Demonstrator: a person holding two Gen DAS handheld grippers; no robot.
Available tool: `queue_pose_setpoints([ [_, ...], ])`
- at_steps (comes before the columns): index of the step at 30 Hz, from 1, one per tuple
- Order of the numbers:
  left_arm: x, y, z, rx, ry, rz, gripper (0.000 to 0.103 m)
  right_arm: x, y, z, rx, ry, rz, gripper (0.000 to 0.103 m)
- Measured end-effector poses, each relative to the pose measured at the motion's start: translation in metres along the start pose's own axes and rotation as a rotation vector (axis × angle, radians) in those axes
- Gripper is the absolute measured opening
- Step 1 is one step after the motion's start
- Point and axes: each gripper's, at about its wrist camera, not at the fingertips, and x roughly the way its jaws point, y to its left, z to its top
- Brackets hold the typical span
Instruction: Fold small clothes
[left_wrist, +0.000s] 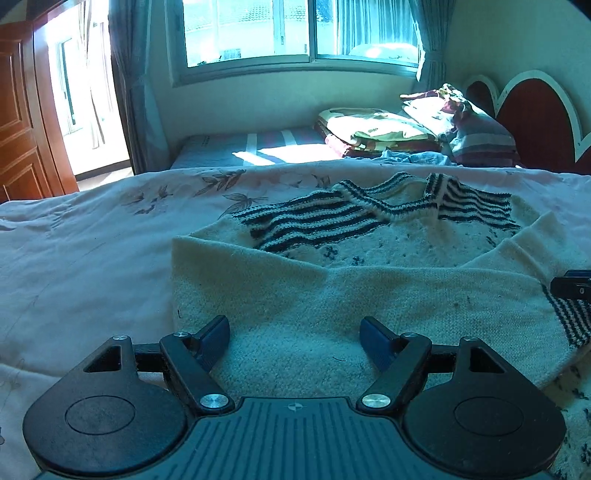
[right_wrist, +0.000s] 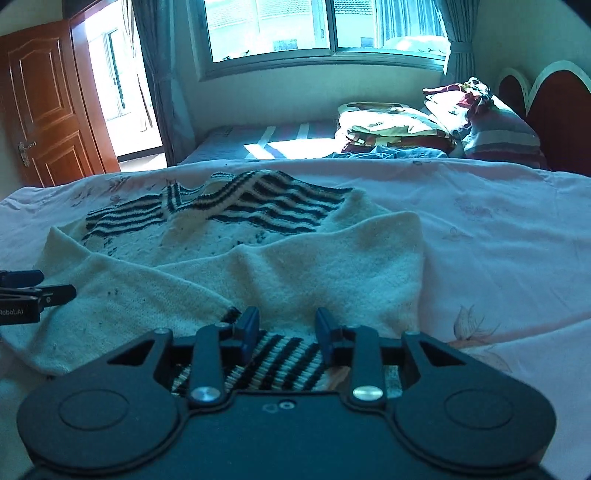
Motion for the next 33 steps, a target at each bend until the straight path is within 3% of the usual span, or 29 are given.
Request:
queue_pose_setpoints([
  [3,-0.024,-0.011,0.003,0.029,-0.052,-0.026,0.077,-0.021,-0.001,0.0,-0.006,-0.057,0.027,0.035],
  [7,-0.016,-0.03,-0.01,0.079,0.022,-0.029,0.077,-0.007,0.002,-0.006,-0.058,0.023,0.02,0.036],
  [11,-0.022,-0.028,-0.016,0.025,0.021,-0.024,0.078,-0.016,-0.002,-0.009,-0.06,0.029,0.024,0.037],
  [19,-0.028,-0.026,-0.025,0.019,0.028,-0.019,0.081,-0.024,-0.005,-0.021,-0.096,0.038,0.002,0.042],
  [26,-0.042,-0.014,-0.039,-0.016,0.026,-0.023,0.085,-0.024,-0.01,-0.022,-0.032,0.057,-0.021,0.049],
  [30,-0.07,-0.011,-0.047,0.04,0.026,0.011,0.085,-0.055,-0.017,-0.021,0.068,0.013,0.006,0.048],
  [33,-0.092,-0.007,-0.057,0.051,0.03,0.024,0.085,-0.078,-0.016,-0.03,0.067,0.003,0.02,0.047],
])
